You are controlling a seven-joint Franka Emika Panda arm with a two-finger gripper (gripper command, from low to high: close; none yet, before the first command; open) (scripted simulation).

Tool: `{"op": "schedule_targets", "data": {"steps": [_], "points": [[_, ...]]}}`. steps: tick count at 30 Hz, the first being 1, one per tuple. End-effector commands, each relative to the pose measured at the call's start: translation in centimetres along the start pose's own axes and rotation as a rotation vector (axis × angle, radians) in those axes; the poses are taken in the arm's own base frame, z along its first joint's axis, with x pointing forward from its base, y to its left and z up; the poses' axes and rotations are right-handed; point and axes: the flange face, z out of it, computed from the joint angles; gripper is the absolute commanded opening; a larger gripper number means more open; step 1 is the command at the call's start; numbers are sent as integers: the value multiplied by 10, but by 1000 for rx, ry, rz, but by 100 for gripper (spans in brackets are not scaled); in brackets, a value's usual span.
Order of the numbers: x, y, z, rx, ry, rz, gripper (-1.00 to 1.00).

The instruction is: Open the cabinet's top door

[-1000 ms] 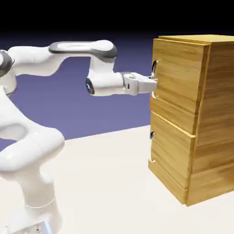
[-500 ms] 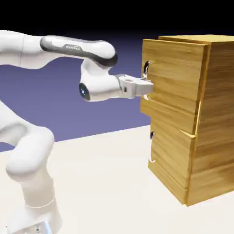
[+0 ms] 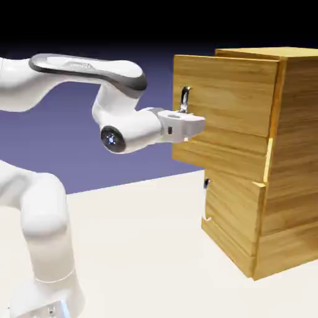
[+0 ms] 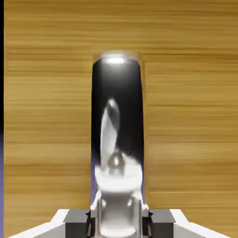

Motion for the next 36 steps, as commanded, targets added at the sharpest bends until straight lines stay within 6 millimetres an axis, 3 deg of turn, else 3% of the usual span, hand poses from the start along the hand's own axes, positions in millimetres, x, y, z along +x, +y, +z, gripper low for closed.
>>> {"op": "schedule_targets", "data": {"steps": [1, 12, 23, 36], "points": [[2, 2, -5, 13, -12, 2, -100], [30, 31, -54, 176, -175, 1, -100], [79, 80, -103, 393, -392, 1, -100], [144, 145, -131, 639, -638, 1, -100]]}}
